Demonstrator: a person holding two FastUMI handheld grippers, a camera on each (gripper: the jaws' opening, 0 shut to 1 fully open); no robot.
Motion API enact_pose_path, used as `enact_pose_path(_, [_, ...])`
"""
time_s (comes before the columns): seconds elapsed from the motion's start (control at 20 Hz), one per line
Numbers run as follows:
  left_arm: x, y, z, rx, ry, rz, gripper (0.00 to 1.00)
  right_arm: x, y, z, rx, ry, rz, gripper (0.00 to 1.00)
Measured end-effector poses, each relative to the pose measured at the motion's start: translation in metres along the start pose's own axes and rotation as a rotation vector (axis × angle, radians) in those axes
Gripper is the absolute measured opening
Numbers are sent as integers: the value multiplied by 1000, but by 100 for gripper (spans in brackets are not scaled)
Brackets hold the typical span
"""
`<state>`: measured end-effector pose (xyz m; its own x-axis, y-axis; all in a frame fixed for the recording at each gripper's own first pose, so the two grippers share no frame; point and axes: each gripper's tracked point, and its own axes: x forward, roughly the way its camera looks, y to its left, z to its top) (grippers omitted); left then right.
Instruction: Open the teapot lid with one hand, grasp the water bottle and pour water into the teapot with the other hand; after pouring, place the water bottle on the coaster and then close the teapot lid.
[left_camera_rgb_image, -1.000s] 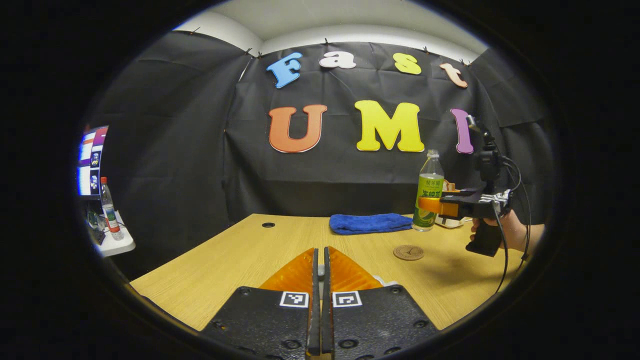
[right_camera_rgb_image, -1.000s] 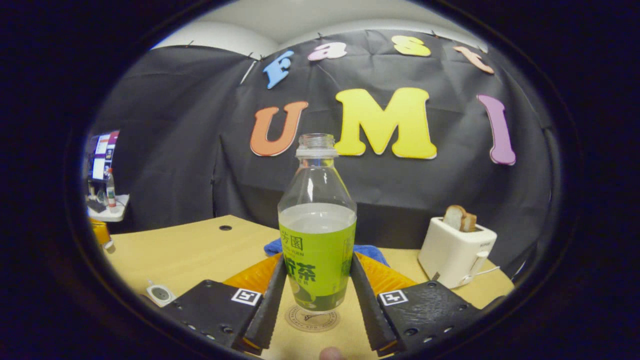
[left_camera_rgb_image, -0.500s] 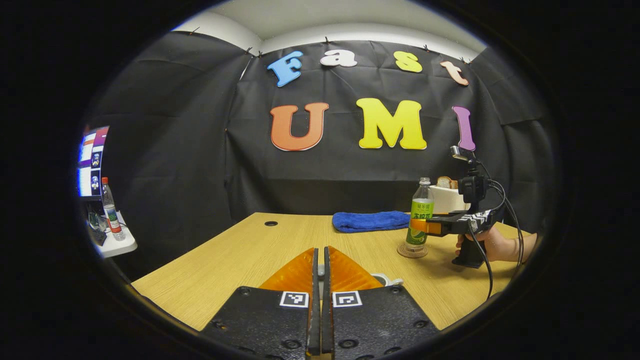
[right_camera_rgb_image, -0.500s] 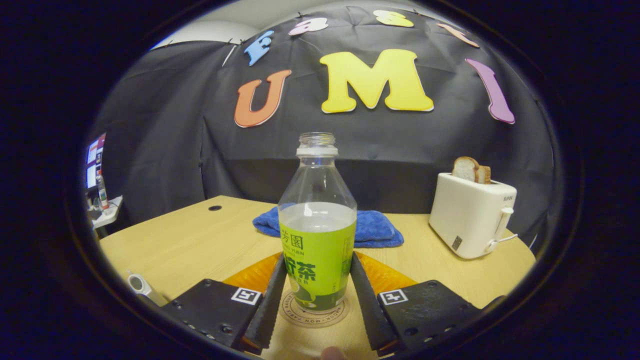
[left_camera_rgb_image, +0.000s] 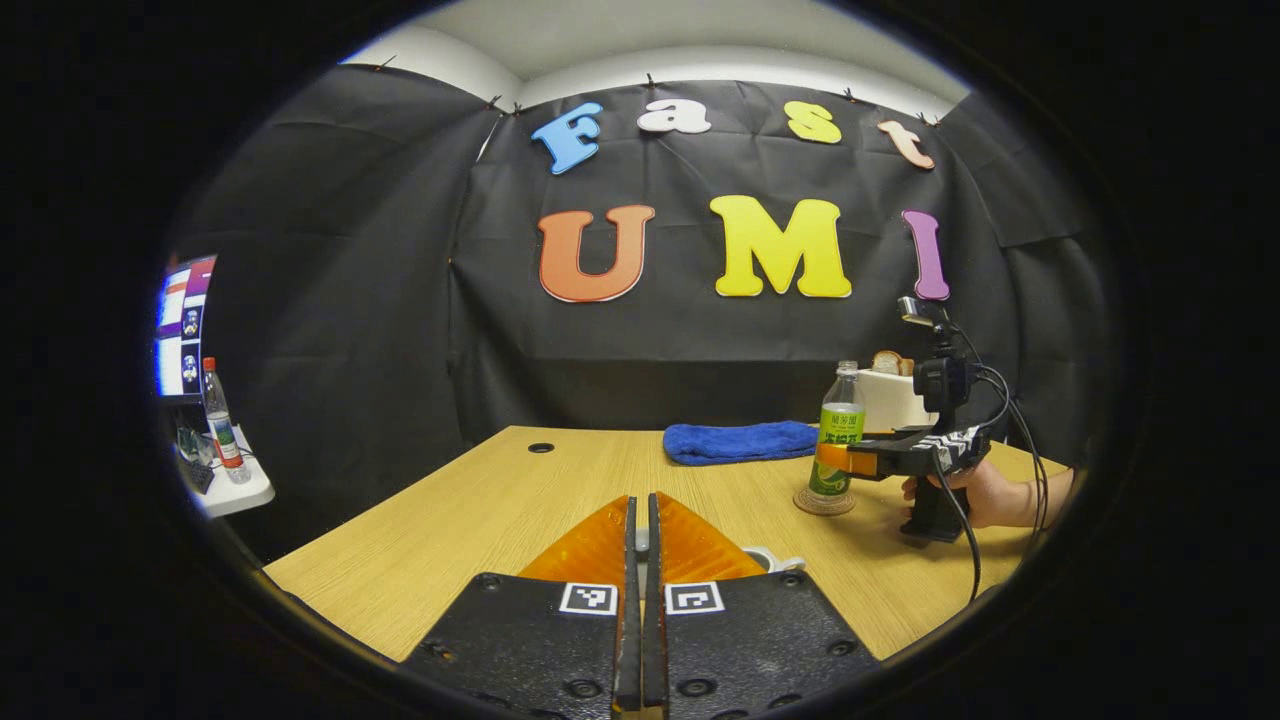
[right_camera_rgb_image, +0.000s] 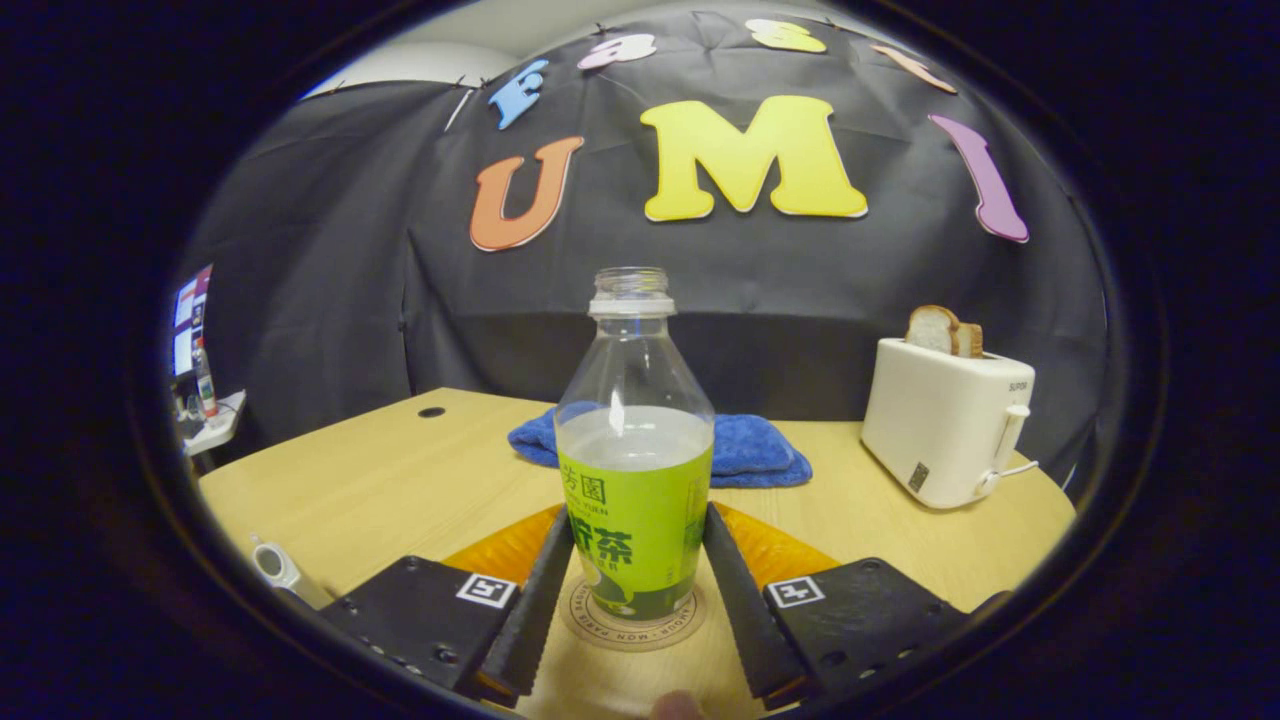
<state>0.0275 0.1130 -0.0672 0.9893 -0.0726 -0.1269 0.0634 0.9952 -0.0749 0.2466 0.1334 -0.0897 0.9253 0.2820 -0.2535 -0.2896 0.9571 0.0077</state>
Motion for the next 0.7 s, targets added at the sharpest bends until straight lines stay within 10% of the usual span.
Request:
enact_pose_path(0.2, [2,-2,-1,5,-2,2,4,-21,3,13,-27,-21,-7,95])
enact_pose_path(0.7, [22,-49,-4,40,-21,-31,4,-184,-56,20,-12,-173,-137,94])
